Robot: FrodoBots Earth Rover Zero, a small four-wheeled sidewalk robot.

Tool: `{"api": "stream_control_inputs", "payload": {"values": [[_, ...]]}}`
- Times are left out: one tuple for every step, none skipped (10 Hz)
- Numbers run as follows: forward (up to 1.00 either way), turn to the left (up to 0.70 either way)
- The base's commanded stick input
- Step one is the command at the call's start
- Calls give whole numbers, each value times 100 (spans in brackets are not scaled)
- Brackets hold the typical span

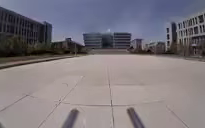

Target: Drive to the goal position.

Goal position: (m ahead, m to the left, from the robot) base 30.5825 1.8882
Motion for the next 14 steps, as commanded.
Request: {"api": "stream_control_inputs", "payload": {"values": [[70, 0], [70, 0], [70, -5], [70, -35], [70, -35], [70, -35], [70, -35], [70, -35], [70, -35], [70, -35], [70, -26], [70, -9], [70, 0], [70, 0]]}}
